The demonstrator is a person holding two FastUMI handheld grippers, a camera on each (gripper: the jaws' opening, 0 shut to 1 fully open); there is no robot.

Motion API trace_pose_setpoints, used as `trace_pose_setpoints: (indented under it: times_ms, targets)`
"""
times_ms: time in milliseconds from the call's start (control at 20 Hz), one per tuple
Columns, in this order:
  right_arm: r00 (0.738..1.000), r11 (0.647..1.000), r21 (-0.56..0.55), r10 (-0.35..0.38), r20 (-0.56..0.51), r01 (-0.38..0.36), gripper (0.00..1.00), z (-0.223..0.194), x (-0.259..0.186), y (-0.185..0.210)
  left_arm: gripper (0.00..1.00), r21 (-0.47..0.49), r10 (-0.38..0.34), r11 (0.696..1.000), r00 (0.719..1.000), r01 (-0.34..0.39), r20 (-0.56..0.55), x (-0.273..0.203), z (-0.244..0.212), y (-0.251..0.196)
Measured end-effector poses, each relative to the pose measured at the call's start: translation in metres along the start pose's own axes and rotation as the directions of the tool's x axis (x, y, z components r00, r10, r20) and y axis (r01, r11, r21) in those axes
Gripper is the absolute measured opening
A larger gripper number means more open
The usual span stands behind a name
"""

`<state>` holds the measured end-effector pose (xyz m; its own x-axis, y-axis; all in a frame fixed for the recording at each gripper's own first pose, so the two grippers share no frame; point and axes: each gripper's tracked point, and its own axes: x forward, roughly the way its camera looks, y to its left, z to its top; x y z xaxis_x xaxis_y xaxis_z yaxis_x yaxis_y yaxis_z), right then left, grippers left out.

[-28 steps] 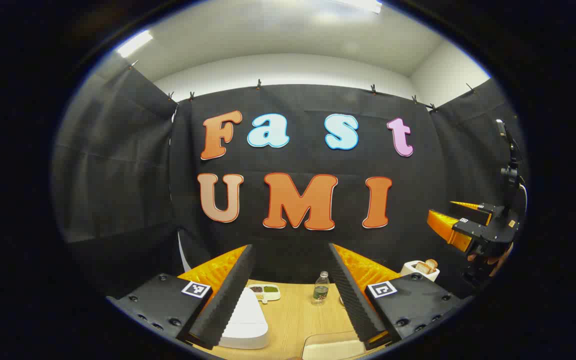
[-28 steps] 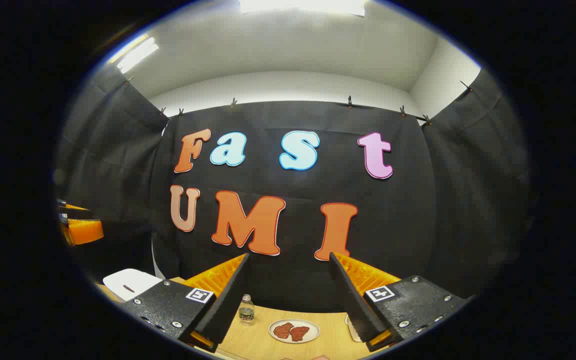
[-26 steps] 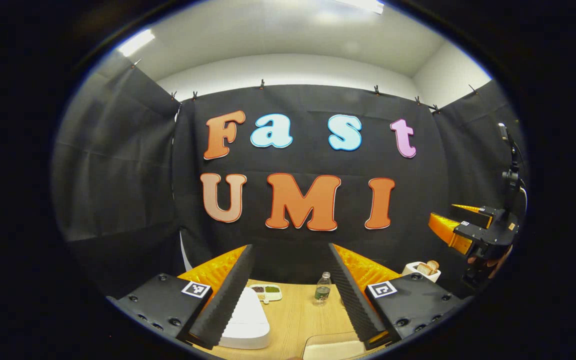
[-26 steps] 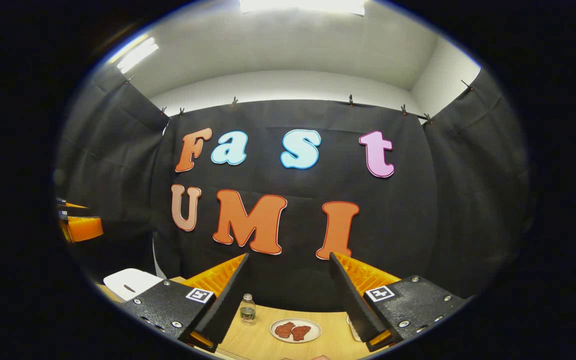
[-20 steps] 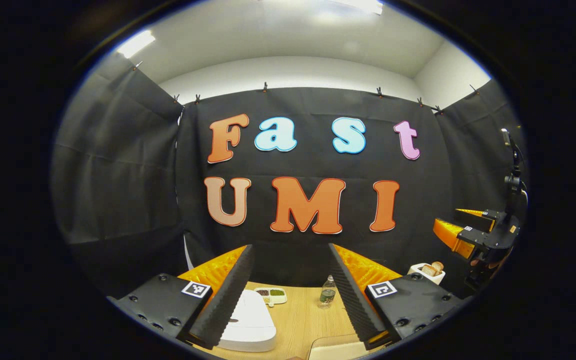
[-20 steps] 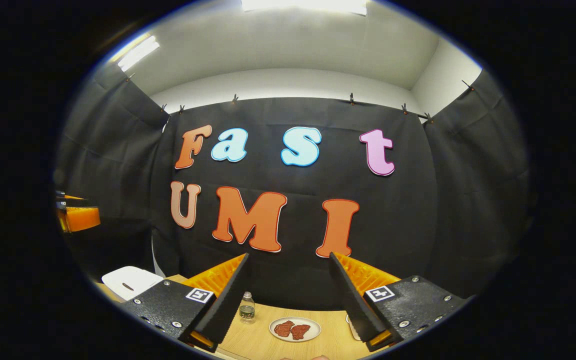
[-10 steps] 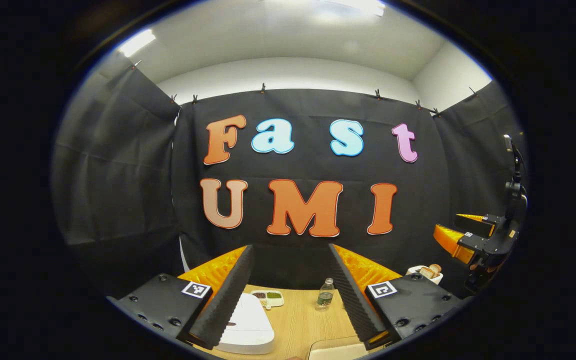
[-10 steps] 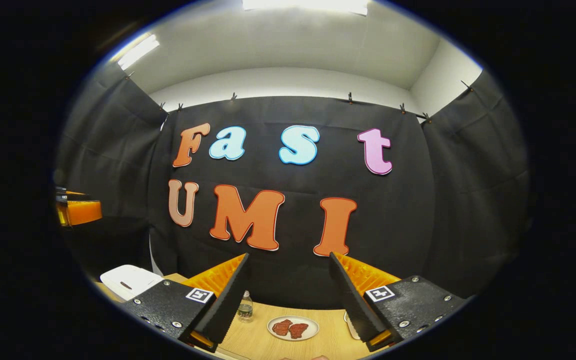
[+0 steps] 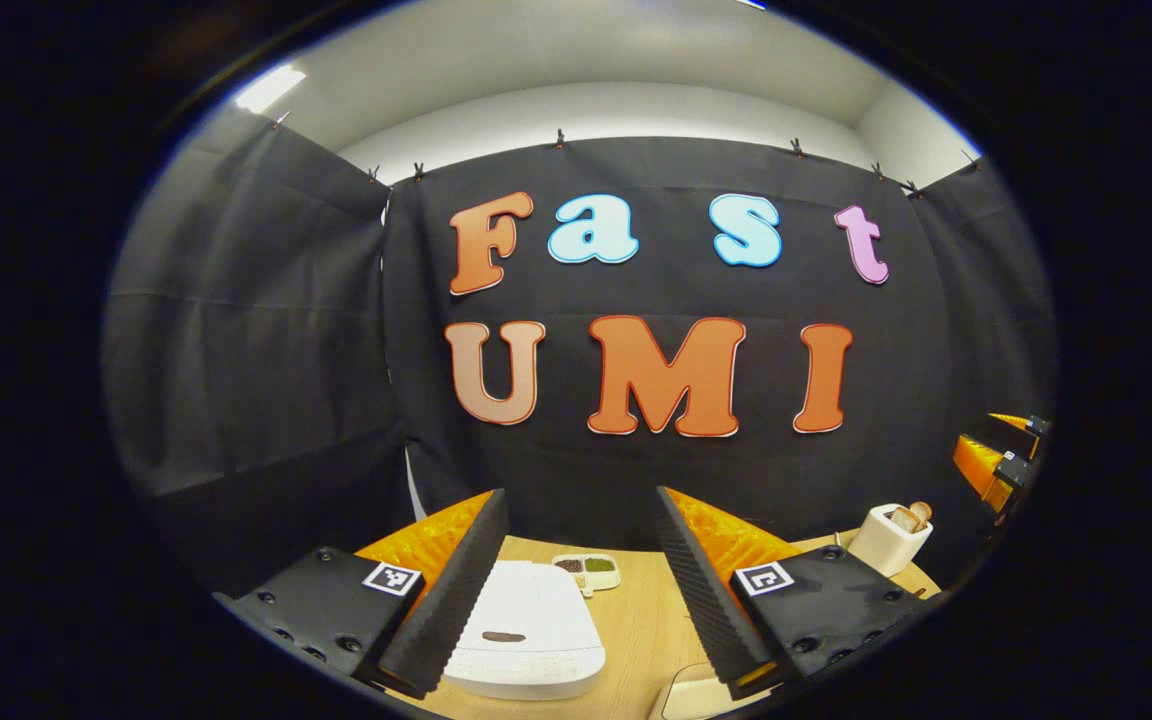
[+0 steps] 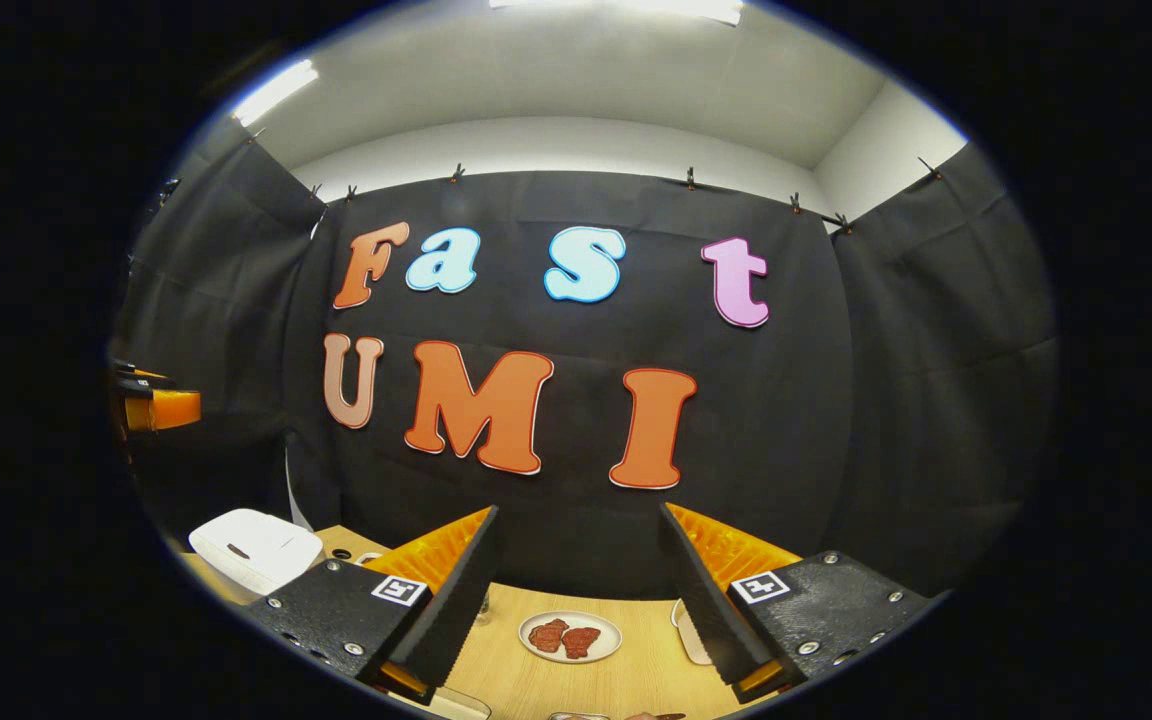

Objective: Close the left gripper, press the button to open the rice cooker; take a wooden spoon from the chopstick holder with the right hand, scoop a spoonful of rice and pour it into the rice cooker, then put the wooden spoon back into the chopstick holder.

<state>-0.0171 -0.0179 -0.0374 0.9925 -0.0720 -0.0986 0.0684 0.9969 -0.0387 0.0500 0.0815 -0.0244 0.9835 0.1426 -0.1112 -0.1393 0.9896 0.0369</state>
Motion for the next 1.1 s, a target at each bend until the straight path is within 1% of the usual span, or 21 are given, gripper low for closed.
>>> trace_pose_setpoints:
  times_ms: [50,200,300,350,400,450,500,550,700,800,850,950,1100]
  targets:
    - [1.000,1.000,-0.001,-0.007,-0.004,0.007,0.95,-0.002,-0.001,-0.002,0.98,-0.007,0.020,1.000,1.000,-0.020,-0.013,0.007,-0.005,0.008]
    - [0.999,1.000,-0.004,-0.026,-0.022,0.026,0.95,-0.009,-0.006,-0.007,0.56,-0.033,0.045,0.998,0.995,-0.048,-0.085,0.019,-0.023,0.026]
    - [0.998,0.999,-0.019,-0.039,-0.039,0.039,0.95,-0.014,-0.009,-0.011,0.34,-0.059,0.081,0.994,0.987,-0.090,-0.138,0.030,-0.037,0.045]
    - [0.998,0.999,-0.024,-0.049,-0.044,0.048,0.97,-0.017,-0.012,-0.014,0.22,-0.071,0.087,0.993,0.982,-0.100,-0.168,0.034,-0.046,0.051]
    - [0.997,0.998,-0.027,-0.057,-0.047,0.056,0.95,-0.019,-0.014,-0.016,0.10,-0.095,0.055,0.993,0.977,-0.076,-0.204,0.037,-0.055,0.049]
    - [0.997,0.998,-0.028,-0.065,-0.052,0.063,0.95,-0.021,-0.017,-0.018,0.09,-0.110,0.036,0.992,0.969,-0.065,-0.245,0.041,-0.063,0.050]
    - [0.996,0.997,-0.029,-0.072,-0.058,0.071,0.95,-0.023,-0.020,-0.019,0.05,-0.114,0.040,0.990,0.955,-0.077,-0.295,0.045,-0.078,0.056]
    - [0.995,0.996,-0.029,-0.083,-0.063,0.081,0.95,-0.026,-0.023,-0.022,0.05,-0.126,0.038,0.988,0.940,-0.085,-0.340,0.052,-0.090,0.063]
    - [0.989,0.993,-0.039,-0.119,-0.093,0.115,0.95,-0.040,-0.031,-0.031,0.05,-0.199,-0.014,0.976,0.885,-0.090,-0.466,0.063,-0.120,0.067]
    - [0.983,0.990,-0.044,-0.136,-0.120,0.132,0.95,-0.053,-0.040,-0.033,0.05,-0.225,-0.041,0.969,0.832,-0.102,-0.553,0.068,-0.147,0.072]
    - [0.980,0.988,-0.050,-0.149,-0.133,0.144,0.97,-0.058,-0.044,-0.036,0.05,-0.249,-0.064,0.962,0.798,-0.109,-0.599,0.070,-0.161,0.074]
    - [0.972,0.983,-0.074,-0.176,-0.155,0.166,0.95,-0.067,-0.052,-0.041,0.05,-0.307,-0.117,0.943,0.741,-0.125,-0.662,0.074,-0.186,0.069]
    - [0.962,0.976,-0.101,-0.210,-0.176,0.195,0.95,-0.076,-0.063,-0.047,0.05,-0.337,-0.152,0.928,0.670,-0.155,-0.727,0.079,-0.216,0.070]
